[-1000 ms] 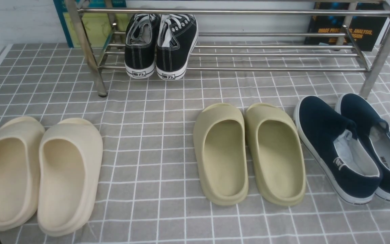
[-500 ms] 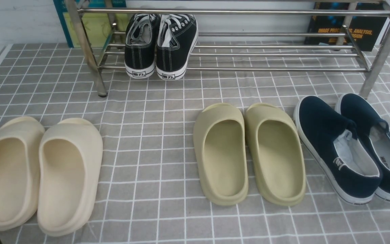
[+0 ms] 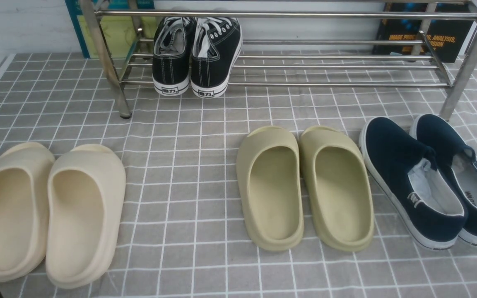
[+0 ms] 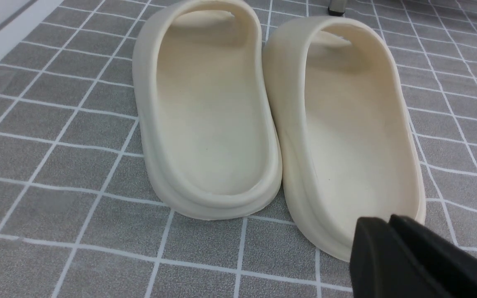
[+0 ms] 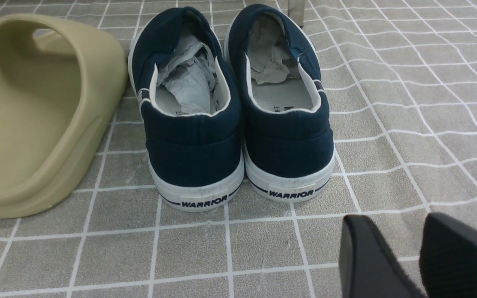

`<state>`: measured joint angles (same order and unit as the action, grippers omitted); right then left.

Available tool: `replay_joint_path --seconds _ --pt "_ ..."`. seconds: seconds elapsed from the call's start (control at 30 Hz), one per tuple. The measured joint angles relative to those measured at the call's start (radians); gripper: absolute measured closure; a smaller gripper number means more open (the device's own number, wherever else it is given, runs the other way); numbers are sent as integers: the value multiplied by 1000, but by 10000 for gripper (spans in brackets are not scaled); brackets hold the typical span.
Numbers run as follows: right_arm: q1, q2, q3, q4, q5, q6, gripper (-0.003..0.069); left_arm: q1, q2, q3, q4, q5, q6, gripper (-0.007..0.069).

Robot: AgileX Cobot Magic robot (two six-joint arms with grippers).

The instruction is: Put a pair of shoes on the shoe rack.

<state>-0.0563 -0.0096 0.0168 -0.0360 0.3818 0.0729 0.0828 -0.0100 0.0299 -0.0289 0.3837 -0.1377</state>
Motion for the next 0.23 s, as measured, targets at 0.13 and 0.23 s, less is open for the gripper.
replay_joint_path --seconds 0.13,0.23 --pt "0 0 0 0 0 0 419 0 0 0 0 0 0 585" --pt "0 0 0 0 0 0 419 0 0 0 -1 0 0 582"
